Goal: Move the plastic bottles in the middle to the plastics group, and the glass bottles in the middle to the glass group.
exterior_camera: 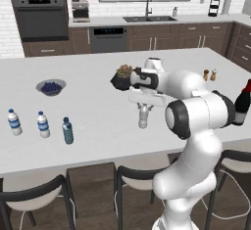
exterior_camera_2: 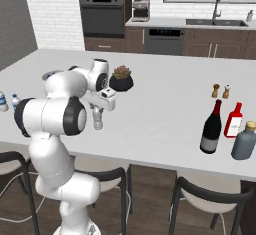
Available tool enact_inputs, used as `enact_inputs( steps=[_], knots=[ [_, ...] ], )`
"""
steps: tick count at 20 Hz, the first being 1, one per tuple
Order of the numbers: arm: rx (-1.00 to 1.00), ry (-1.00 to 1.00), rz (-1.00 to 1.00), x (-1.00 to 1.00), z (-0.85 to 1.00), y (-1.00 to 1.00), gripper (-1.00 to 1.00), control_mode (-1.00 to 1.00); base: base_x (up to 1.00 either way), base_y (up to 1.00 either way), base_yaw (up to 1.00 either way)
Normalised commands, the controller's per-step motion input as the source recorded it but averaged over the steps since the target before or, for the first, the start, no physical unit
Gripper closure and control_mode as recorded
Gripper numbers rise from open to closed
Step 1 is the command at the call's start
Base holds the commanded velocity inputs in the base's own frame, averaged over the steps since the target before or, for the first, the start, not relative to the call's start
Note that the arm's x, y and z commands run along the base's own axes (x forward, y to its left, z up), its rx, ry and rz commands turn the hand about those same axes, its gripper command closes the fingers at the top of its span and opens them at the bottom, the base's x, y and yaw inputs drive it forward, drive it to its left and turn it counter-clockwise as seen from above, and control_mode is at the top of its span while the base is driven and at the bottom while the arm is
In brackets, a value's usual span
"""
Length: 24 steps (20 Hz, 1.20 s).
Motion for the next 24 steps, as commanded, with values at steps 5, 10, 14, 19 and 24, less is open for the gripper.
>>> enact_inputs(
  steps=[5, 10, 14, 19, 24],
  knots=[
    [0.05, 0.00, 0.06, -0.54, 0.30, 0.44, 1.00, -1.00, 0.00, 0.00, 0.00],
    [0.00, 0.00, 0.05, -0.30, 0.24, 0.66, 1.00, -1.00, 0.00, 0.00, 0.00],
    [0.00, 0.01, 0.04, -0.13, 0.17, 0.76, 1.00, -1.00, 0.00, 0.00, 0.00],
    [0.00, 0.00, 0.03, -0.11, 0.09, 0.75, 1.00, -1.00, 0.00, 0.00, 0.00],
    [0.00, 0.02, 0.02, -0.13, 0.02, 0.70, 1.00, -1.00, 0.00, 0.00, 0.00]
  ],
)
